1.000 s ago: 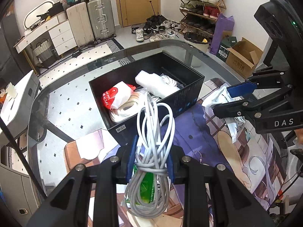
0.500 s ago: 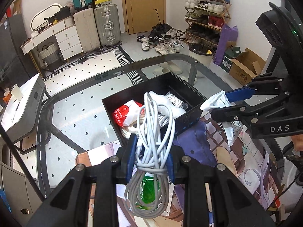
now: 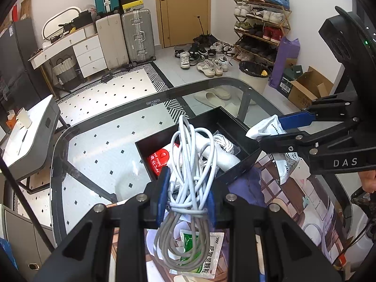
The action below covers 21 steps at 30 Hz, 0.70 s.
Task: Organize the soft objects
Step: 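Lift the cable and sachet and carry both over the black box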
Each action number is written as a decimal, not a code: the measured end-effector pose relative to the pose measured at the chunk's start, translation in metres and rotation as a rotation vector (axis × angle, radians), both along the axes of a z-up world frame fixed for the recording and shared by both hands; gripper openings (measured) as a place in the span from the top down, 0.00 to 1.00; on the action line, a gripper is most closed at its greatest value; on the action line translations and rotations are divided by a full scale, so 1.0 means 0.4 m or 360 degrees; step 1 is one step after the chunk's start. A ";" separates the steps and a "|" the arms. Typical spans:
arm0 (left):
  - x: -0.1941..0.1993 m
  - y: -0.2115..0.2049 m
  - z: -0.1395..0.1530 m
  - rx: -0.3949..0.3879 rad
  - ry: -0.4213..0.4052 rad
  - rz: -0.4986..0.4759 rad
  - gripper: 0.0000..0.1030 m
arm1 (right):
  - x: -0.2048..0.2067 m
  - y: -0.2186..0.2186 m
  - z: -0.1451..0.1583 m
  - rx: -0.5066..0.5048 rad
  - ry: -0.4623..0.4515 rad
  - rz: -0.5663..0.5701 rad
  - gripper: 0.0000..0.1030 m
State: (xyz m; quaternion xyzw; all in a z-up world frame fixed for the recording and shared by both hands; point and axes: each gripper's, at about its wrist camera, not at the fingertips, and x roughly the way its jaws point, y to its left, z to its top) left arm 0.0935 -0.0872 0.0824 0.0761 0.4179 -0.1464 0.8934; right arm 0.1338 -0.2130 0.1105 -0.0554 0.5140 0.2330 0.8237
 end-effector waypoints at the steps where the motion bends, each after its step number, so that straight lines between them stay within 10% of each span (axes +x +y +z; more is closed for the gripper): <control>1: 0.004 0.000 0.001 0.0000 -0.0005 0.0005 0.75 | 0.004 0.001 0.003 0.0003 -0.0003 0.0001 0.59; 21: 0.091 0.017 0.012 -0.0037 -0.0007 0.0047 0.75 | 0.096 0.021 0.023 0.0024 -0.0026 0.0014 0.59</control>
